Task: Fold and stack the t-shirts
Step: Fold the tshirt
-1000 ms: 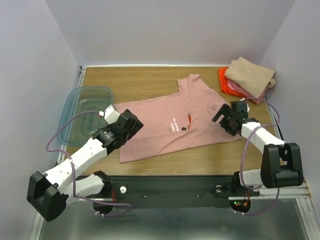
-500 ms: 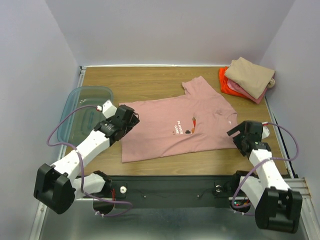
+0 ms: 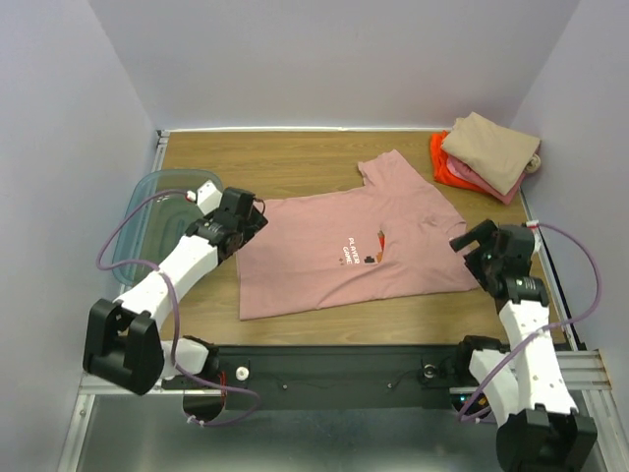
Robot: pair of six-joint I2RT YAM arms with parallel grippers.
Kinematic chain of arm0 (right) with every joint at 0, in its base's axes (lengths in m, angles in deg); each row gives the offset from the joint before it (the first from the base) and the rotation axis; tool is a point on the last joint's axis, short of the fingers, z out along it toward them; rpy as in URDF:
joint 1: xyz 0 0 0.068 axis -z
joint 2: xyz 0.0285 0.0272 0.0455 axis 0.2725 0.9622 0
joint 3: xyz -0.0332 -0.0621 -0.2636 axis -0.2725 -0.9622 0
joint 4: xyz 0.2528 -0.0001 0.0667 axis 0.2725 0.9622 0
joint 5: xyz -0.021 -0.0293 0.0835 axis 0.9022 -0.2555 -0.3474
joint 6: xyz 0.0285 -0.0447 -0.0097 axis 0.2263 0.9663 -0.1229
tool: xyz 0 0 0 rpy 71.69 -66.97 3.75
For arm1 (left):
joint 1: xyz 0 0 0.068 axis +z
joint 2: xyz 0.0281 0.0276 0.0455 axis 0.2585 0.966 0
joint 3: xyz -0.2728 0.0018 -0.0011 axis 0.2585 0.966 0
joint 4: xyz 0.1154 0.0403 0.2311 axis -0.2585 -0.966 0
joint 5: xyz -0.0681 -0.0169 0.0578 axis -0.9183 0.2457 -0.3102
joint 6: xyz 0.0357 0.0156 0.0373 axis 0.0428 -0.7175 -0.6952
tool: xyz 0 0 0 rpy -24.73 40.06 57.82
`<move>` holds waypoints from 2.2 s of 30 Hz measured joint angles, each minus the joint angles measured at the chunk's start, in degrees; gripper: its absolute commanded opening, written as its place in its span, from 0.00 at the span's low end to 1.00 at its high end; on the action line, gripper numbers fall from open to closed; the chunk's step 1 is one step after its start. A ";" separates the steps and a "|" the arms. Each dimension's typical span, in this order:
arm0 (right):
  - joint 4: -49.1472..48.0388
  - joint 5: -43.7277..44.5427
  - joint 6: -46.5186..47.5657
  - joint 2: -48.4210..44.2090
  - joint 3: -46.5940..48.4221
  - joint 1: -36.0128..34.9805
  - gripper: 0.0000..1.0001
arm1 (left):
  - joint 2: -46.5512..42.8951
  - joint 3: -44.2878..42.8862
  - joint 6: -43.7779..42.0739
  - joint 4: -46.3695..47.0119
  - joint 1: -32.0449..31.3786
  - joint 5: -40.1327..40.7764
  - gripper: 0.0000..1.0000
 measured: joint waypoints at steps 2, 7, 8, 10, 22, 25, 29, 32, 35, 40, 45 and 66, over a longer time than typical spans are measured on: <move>-3.54 -4.00 3.19 4.02 3.58 0.00 1.00 | 3.74 -3.23 -0.68 0.13 0.42 0.02 0.98; -14.23 -11.23 7.91 18.97 8.61 -0.31 1.00 | 11.37 -8.70 -1.77 1.55 0.59 -0.39 0.98; -16.44 -11.98 8.37 22.43 9.51 -0.57 1.00 | 12.02 -9.01 -1.90 1.66 0.59 -0.52 0.98; -20.15 -13.44 8.87 30.21 10.75 -1.27 1.00 | 13.09 -9.57 -2.10 1.77 0.59 -0.79 0.98; -26.95 -7.08 5.99 36.96 4.59 -5.68 1.00 | 14.75 -11.06 -2.82 1.92 0.74 -1.33 0.98; -25.24 -3.19 3.63 33.18 0.72 -5.64 1.00 | 15.50 -12.00 -3.52 1.55 1.18 -1.25 0.98; -23.89 0.52 0.76 28.06 -2.62 -5.64 1.00 | 15.96 -12.33 -4.20 1.38 1.77 -1.09 0.98; -20.44 3.52 -1.05 22.97 -4.94 -5.64 1.00 | 16.09 -12.33 -4.63 1.27 2.27 -1.09 0.98; -15.80 5.46 -1.42 17.18 -6.54 -5.64 1.00 | 16.59 -12.33 -5.05 1.36 2.89 -1.14 0.98; -11.23 6.60 -0.09 14.49 -5.01 -5.62 1.00 | 20.20 -13.88 -6.03 1.31 3.43 -1.31 0.98; -9.33 2.71 3.93 17.70 3.82 -5.60 1.00 | 27.43 -20.35 -6.82 0.61 4.15 -0.74 0.98; -14.05 -13.14 14.91 26.43 13.40 -5.60 1.00 | 53.40 -46.58 -7.26 -4.13 8.24 2.40 0.80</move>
